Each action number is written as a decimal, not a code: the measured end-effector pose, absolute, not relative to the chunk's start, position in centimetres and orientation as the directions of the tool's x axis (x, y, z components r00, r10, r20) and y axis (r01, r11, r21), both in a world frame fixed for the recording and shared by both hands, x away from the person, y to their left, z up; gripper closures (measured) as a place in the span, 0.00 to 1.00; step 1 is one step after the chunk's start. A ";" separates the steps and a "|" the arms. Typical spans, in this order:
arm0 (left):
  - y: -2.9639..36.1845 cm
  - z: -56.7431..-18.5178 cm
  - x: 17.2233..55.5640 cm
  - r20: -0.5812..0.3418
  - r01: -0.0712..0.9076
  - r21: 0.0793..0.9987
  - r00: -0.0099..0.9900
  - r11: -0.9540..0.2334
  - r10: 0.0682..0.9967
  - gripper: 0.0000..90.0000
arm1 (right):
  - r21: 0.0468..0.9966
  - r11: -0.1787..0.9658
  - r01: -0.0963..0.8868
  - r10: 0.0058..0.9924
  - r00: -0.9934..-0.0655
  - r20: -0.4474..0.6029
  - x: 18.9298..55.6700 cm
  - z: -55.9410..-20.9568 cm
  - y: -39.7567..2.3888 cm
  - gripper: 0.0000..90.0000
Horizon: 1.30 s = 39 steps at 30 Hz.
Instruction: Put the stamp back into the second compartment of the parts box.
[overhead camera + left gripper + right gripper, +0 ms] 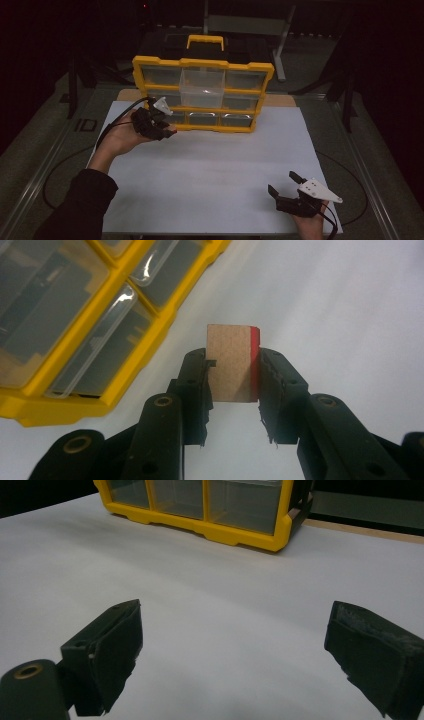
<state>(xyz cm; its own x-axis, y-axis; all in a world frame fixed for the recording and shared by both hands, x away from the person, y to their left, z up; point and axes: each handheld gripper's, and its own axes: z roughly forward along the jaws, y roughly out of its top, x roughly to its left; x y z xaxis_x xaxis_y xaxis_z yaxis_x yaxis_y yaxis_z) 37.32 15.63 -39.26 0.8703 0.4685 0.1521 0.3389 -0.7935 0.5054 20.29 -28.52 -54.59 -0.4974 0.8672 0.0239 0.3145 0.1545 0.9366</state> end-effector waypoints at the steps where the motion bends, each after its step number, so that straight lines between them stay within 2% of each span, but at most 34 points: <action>1: 15.6 -39.3 37.3 0.152 0.339 0.505 0.870 -0.794 0.468 0.73 | 0.937 0.154 0.314 0.867 -0.497 0.024 20.3 -54.6 -28.5 0.09; 39: 17.1 -33.0 38.9 0.206 0.340 0.555 0.828 -0.759 0.522 0.73 | 0.936 0.150 0.319 0.868 -0.495 0.029 20.3 -54.6 -28.5 0.09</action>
